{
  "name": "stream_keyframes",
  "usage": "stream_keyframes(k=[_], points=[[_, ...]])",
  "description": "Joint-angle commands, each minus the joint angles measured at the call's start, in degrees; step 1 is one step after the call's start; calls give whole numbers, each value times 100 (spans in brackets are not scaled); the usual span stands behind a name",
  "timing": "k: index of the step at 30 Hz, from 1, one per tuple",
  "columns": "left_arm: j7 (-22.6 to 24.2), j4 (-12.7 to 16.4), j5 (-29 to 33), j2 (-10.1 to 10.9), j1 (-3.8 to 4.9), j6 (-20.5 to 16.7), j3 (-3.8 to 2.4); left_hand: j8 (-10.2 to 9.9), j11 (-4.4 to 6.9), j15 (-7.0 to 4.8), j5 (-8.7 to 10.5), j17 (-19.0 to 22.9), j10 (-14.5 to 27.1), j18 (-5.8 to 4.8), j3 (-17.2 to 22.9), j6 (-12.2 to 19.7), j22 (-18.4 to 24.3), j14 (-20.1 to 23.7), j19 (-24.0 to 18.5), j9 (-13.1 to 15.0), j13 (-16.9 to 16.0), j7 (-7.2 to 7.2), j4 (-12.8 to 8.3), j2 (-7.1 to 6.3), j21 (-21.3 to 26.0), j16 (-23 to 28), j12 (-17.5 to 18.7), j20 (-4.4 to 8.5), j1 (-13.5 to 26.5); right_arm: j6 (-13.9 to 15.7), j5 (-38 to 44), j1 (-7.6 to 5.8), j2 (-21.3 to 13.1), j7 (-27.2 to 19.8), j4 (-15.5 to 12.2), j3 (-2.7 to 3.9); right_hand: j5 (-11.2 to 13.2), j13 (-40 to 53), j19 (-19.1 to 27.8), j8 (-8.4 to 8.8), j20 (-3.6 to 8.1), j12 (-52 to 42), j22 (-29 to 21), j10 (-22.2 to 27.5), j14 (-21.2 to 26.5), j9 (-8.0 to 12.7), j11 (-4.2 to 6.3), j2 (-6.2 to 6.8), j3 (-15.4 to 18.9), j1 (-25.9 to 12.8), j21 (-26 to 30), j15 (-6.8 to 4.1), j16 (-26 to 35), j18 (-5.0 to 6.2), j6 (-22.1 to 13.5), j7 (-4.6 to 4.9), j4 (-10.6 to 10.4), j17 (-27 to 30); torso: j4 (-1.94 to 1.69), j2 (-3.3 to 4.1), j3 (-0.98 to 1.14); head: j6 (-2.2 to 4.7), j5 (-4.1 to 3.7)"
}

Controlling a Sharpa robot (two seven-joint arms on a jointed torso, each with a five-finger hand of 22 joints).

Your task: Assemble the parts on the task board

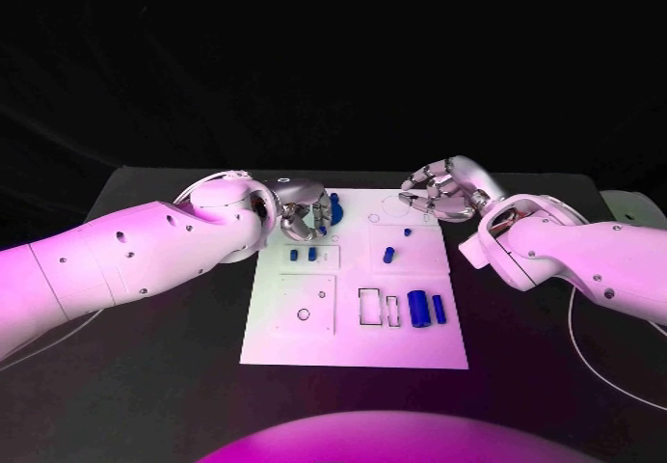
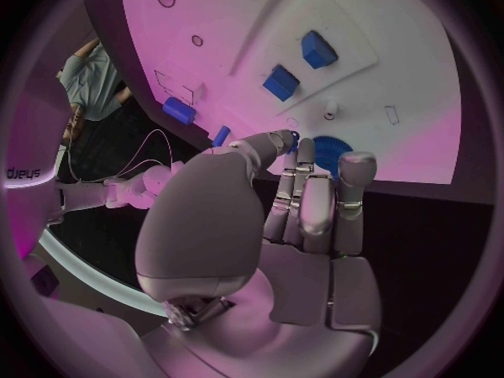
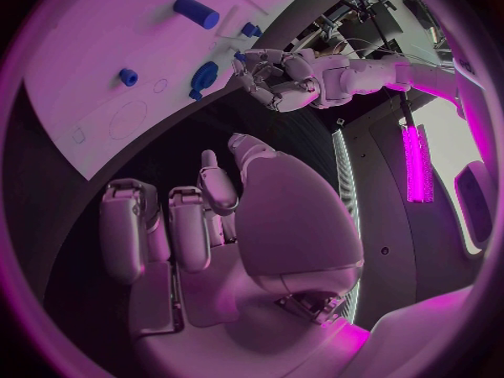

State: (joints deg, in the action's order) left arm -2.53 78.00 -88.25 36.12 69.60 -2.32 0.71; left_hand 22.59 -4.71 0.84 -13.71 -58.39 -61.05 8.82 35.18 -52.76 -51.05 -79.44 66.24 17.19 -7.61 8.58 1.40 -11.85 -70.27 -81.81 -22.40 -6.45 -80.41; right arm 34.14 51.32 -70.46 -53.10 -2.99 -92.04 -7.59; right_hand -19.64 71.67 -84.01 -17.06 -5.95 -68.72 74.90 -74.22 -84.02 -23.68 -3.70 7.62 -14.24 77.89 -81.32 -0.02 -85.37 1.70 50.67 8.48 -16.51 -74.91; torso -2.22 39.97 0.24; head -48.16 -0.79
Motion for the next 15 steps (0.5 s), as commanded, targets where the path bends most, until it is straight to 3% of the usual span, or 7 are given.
stream_keyframes(k=[1, 8, 15], points=[[-88, 75, 113, 66, 6, -28, -14, -24, -16, -6, 29, 9, -45, -72, -27, -60, -7, -35, 38, 10, 8, 0, -17, -11, -38, -35, 37, -14, 61, 15, 36, 4, -2, -48, -6, 1, -26, 8, -135, -29, 45, -2, 983, 14, -373, -6, 12, 2, -37, -40, 1, -56, 18, 52, -32, -5, 3, -708, 6, 10, -2, 10, 7], [-147, 40, 161, 169, 0, 70, -20, -25, -15, -6, 28, 13, -48, -70, -28, -63, 2, -34, 33, 10, 9, 0, -18, -12, -34, -35, 41, -14, 63, 10, 36, 4, -7, -47, -6, 1, -26, 8, -135, -29, 45, -2, 983, 14, -373, -6, 12, 2, -37, -40, 1, -56, 18, 52, -32, -5, 3, -708, 4, 10, 4, 8, 2], [-162, -79, 191, 143, -11, 138, -21, -29, -15, -6, 28, 9, -53, -68, -29, -65, 9, -36, 29, 10, 11, 0, -20, -14, -30, -36, 50, -13, 66, 5, 36, 5, 2, -49, 2, 1, -27, 2, -136, -40, 48, 0, 983, 7, -372, -9, 15, 7, -51, -45, 3, -59, 22, 52, -27, -9, 4, -704, 11, 8, -1, 11, 29]])
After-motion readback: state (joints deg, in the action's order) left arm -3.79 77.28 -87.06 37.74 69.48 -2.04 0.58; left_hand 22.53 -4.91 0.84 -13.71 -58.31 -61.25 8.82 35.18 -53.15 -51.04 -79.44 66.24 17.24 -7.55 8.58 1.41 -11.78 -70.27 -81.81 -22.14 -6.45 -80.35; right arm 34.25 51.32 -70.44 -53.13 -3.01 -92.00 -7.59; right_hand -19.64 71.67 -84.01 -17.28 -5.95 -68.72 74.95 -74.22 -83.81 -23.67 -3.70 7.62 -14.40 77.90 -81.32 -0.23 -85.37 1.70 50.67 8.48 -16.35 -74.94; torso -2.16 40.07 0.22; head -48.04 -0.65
